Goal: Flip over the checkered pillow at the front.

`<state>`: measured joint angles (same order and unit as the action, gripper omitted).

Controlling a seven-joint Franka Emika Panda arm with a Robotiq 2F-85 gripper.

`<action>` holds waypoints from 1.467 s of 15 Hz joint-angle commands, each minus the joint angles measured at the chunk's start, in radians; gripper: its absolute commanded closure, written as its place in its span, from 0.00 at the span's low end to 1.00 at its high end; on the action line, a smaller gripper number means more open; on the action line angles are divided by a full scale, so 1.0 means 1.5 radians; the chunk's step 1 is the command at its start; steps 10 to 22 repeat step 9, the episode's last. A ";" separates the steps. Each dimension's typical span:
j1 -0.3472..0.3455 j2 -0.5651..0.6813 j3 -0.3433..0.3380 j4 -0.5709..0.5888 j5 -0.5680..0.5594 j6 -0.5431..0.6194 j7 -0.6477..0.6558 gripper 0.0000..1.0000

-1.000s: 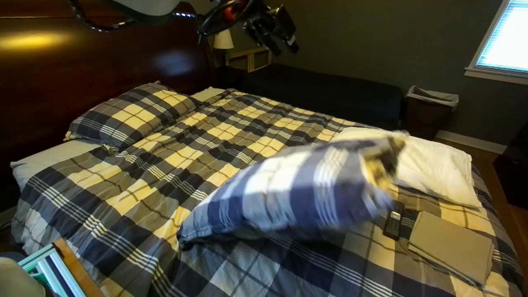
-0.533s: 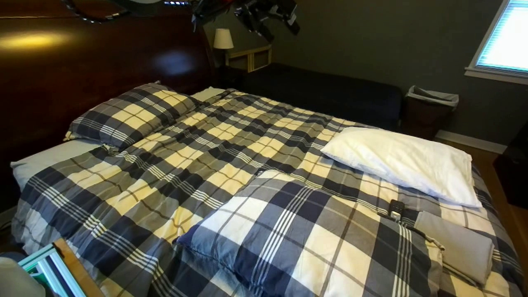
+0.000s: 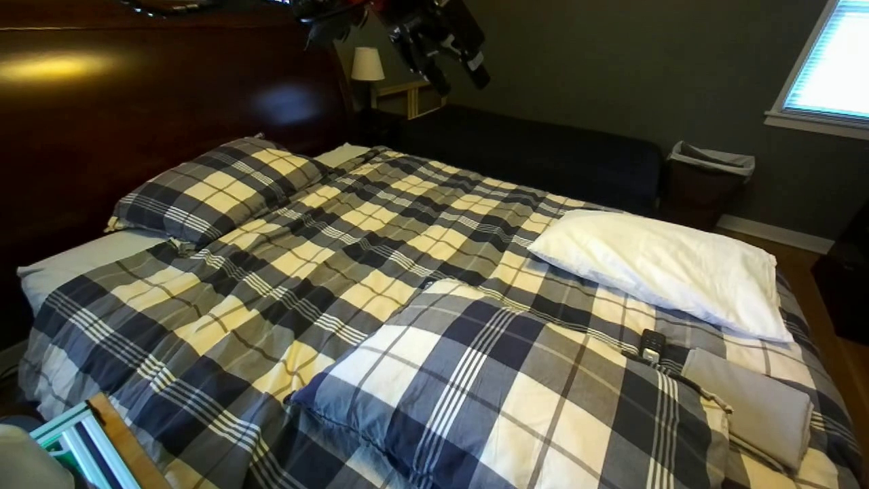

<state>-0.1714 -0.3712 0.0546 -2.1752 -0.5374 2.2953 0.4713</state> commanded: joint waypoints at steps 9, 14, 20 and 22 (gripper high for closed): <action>-0.015 0.021 -0.006 0.009 0.011 -0.089 0.042 0.00; -0.015 0.021 -0.006 0.009 0.011 -0.089 0.042 0.00; -0.015 0.021 -0.006 0.009 0.011 -0.089 0.042 0.00; -0.015 0.021 -0.006 0.009 0.011 -0.089 0.042 0.00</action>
